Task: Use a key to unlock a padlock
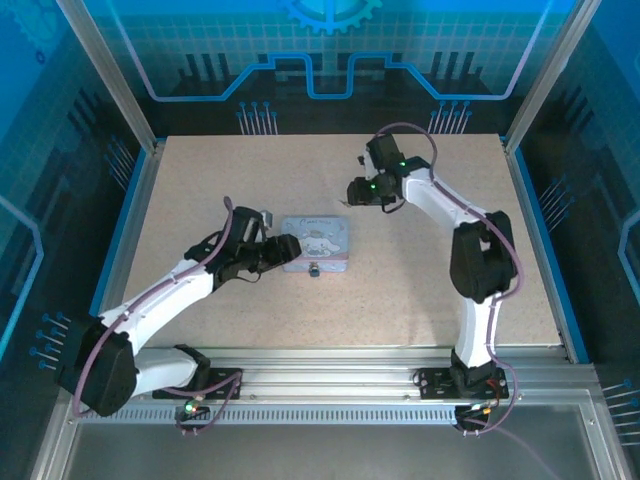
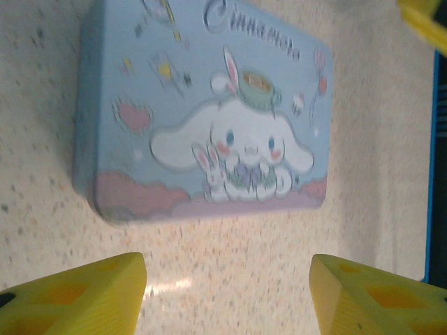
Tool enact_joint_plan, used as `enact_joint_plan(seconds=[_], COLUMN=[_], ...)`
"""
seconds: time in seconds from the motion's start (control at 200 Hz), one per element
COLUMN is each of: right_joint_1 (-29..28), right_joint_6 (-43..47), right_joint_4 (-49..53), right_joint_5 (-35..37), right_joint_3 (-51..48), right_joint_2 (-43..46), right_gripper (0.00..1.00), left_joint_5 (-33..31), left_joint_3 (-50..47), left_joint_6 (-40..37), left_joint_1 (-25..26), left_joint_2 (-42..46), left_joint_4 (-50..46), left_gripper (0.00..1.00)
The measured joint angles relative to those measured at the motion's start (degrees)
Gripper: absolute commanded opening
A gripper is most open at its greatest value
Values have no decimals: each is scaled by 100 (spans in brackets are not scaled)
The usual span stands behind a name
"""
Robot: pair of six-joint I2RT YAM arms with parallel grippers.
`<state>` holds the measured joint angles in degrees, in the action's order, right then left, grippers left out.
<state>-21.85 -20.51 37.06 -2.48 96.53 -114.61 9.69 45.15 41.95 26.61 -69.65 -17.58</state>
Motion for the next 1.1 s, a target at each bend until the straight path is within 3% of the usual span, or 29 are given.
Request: enact_joint_plan(seconds=[0.205,0.515,1.101], right_joint_1=[13,-22,-107], right_joint_6=[22,114,282], right_joint_4=[533,1130,1714], right_joint_5=[232,304,402], right_joint_3=[1075,2487,3517], right_joint_2=[-992,-2107,-3001], right_gripper=[46,43,33], left_joint_5=[-85,-133,-149], left_joint_3=[164,125,-114], left_joint_6=[15,247,319], left_joint_1=[402,459,466], left_joint_2=[50,92,210], left_joint_4=[-319,-378,-446], left_gripper=[65,65,65])
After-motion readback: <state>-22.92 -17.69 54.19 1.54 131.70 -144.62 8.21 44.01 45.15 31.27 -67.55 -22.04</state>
